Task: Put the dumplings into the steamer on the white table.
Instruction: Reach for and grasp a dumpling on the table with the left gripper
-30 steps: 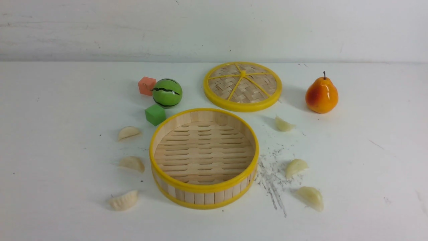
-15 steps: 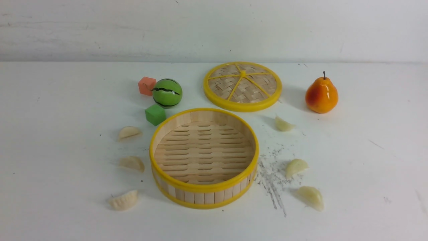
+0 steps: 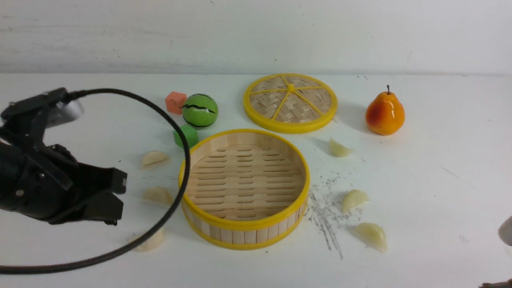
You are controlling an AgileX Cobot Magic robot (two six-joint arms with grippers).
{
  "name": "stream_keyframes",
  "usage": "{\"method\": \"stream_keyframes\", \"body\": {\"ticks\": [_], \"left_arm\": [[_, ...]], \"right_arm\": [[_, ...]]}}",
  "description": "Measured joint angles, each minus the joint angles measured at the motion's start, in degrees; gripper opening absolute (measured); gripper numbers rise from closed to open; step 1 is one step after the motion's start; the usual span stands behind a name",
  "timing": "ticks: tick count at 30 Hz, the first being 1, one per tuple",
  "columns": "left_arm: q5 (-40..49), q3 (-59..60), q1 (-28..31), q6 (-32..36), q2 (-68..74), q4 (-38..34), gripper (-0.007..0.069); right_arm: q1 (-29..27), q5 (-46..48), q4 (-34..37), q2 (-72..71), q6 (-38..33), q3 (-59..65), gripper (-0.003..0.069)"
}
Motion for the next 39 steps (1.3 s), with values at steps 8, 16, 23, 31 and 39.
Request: {"method": "stream_keyframes", "body": {"ticks": [8,16,23,31,39], "left_arm": [[-5.71,-0.22,0.0,24.01,12.22,0.86,0.0221],[-17.68,-0.29,0.0,36.69,24.8,0.86,0.0413],[-18.46,-1.32,0.0,39.66,29.98,-1.59,0.0338],[-16.02,-1.64,0.14,42.4,31.89,-7.83,0.0195],[-10.62,-2.38,0.27,29.04,30.26,-9.49,0.0195]], "right_arm": [[2.78,-2.7,15.11,1.51,-17.26,-0.02,-0.001],[2.78,-2.83,20.56,1.8,-21.45,-0.02,-0.0004],[2.78,-2.09,21.11,1.87,-22.38,-0.02,-0.0002],[2.78,-1.78,21.26,1.87,-22.43,-0.02,-0.0001],[2.78,-1.9,21.31,1.87,-22.44,-0.02,0.0003]]}}
